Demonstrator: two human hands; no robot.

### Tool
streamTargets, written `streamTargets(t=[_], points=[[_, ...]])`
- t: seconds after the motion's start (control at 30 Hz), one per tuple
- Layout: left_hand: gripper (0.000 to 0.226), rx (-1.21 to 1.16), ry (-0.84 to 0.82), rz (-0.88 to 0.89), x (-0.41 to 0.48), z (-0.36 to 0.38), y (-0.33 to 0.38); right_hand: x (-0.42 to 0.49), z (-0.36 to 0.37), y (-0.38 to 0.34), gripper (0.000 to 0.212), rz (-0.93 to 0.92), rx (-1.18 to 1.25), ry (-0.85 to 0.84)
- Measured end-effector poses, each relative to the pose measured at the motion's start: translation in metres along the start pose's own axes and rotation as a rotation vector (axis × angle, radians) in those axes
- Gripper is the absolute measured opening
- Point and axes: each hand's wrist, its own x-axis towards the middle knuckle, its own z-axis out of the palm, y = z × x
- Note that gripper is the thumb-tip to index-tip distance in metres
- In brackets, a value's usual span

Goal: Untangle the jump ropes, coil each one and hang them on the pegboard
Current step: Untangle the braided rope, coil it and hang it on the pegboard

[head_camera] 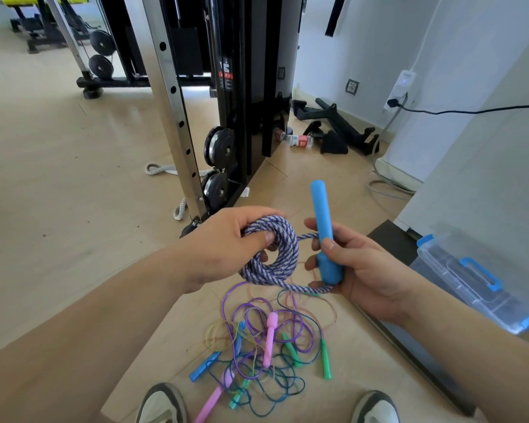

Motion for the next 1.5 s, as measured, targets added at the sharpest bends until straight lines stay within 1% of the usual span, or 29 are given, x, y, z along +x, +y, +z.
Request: streamTargets(t=[0.1, 0.17, 0.2, 0.33, 0.4, 0.47, 0.53, 0.6, 0.67, 0.77, 0.9, 1.0, 1.07, 1.1, 1.2, 1.23, 1.3, 1.33, 1.37, 1.47, 1.5], points=[[0.031, -0.051, -0.090, -0.019, -0.002, 0.004, 0.000, -0.001, 0.000, 0.001, 0.037, 0.000, 0.003, -0.044], [0.029, -0.059, -0.115, -0.011, -0.001, 0.007, 0.002, -0.002, -0.001, 0.001, 0.036, 0.001, 0.005, -0.038], [0.029, -0.064, -0.105, -0.004, -0.001, 0.008, 0.003, -0.002, -0.002, 0.001, 0.034, 0.007, -0.020, -0.027], [0.032, -0.102, -0.016, 0.062, 0.002, 0.008, 0.008, -0.005, -0.001, 0.006, 0.031, 0.120, -0.286, -0.022], [0.031, -0.043, 0.007, 0.103, 0.002, 0.007, 0.011, -0.005, 0.002, 0.007, 0.031, 0.172, -0.304, -0.013], [0.030, 0.022, -0.013, 0.142, 0.001, 0.008, 0.014, -0.005, 0.003, 0.005, 0.030, 0.216, -0.346, -0.012], [0.030, 0.088, -0.046, 0.159, -0.001, 0.009, 0.018, -0.005, 0.005, 0.003, 0.032, 0.246, -0.432, -0.047], [0.030, 0.140, -0.050, 0.168, -0.002, 0.009, 0.020, -0.005, 0.006, 0.003, 0.034, 0.230, -0.531, -0.063], [0.029, 0.159, 0.010, 0.181, -0.001, 0.009, 0.018, -0.004, 0.006, 0.003, 0.038, 0.182, -0.570, -0.041], [0.028, 0.127, 0.110, 0.188, 0.000, 0.008, 0.014, -0.002, 0.003, 0.001, 0.042, 0.100, -0.518, -0.022], [0.028, 0.006, 0.127, 0.172, 0.000, 0.011, 0.013, -0.003, 0.000, 0.000, 0.047, 0.015, -0.467, -0.042], [0.027, -0.078, 0.129, 0.157, -0.001, 0.011, 0.014, -0.003, -0.002, -0.001, 0.046, -0.030, -0.453, -0.056], [0.028, -0.200, 0.077, 0.093, -0.002, 0.010, 0.015, -0.005, -0.003, -0.003, 0.046, -0.061, -0.415, -0.073], [0.029, -0.306, 0.015, 0.040, -0.005, 0.010, 0.017, -0.006, -0.005, -0.004, 0.046, -0.077, -0.408, -0.062], [0.035, -0.636, -0.170, -0.130, -0.010, 0.019, 0.022, -0.004, -0.008, -0.005, 0.048, -0.098, -0.415, 0.044], [0.036, -0.682, -0.204, -0.164, -0.012, 0.024, 0.023, -0.002, -0.008, -0.005, 0.053, -0.083, -0.418, 0.064], [0.036, -0.683, -0.238, -0.182, -0.012, 0.033, 0.021, 0.002, -0.001, -0.004, 0.070, -0.049, -0.413, 0.067], [0.034, -0.676, -0.236, -0.174, -0.011, 0.037, 0.020, 0.003, 0.002, -0.003, 0.076, -0.048, -0.368, 0.072], [0.033, -0.678, -0.222, -0.165, -0.010, 0.039, 0.019, 0.002, 0.005, -0.004, 0.078, -0.051, -0.261, 0.088], [0.032, -0.617, -0.188, -0.090, -0.007, 0.043, 0.017, 0.003, 0.007, -0.012, 0.070, -0.072, 0.232, 0.224], [0.031, -0.560, -0.169, -0.051, -0.007, 0.045, 0.018, 0.004, 0.006, -0.014, 0.065, -0.050, 0.339, 0.258]])
